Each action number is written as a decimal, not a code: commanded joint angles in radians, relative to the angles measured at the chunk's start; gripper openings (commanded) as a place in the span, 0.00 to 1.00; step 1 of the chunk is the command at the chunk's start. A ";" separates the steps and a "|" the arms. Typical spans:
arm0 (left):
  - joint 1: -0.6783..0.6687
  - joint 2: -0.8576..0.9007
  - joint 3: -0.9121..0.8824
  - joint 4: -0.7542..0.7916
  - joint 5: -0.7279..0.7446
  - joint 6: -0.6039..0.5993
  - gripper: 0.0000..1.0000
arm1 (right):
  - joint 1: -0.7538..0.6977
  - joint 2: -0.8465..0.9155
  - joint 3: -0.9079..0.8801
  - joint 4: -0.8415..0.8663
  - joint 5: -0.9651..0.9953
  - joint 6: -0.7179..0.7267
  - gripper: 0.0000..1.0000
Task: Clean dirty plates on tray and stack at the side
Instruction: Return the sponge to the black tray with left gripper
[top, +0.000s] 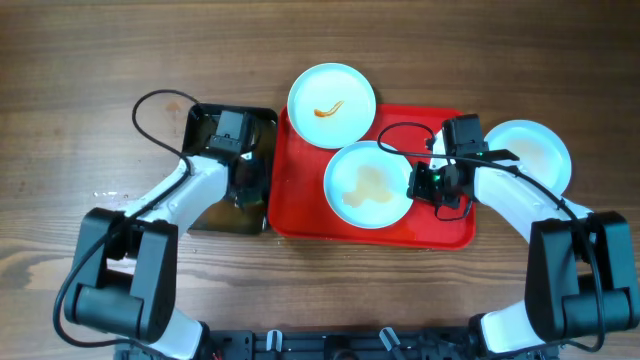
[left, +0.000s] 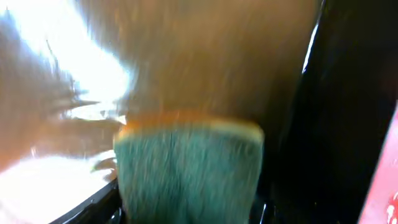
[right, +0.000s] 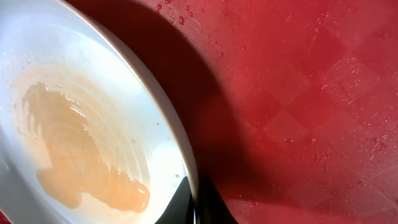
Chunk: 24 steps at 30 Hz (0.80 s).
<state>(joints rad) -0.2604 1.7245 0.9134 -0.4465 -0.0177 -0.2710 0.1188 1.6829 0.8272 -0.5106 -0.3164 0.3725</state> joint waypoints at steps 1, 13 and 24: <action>0.003 0.021 -0.010 0.062 -0.013 0.002 0.64 | -0.004 0.041 -0.030 -0.006 0.113 -0.006 0.04; 0.003 -0.031 -0.010 0.026 -0.006 0.002 0.43 | -0.004 0.041 -0.030 0.001 0.113 -0.006 0.05; 0.003 -0.154 -0.010 -0.158 0.022 -0.108 0.74 | -0.004 0.042 -0.031 0.036 0.005 -0.006 0.04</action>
<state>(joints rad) -0.2604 1.5726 0.9070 -0.6037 -0.0093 -0.3603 0.1188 1.6836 0.8253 -0.4477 -0.2798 0.3714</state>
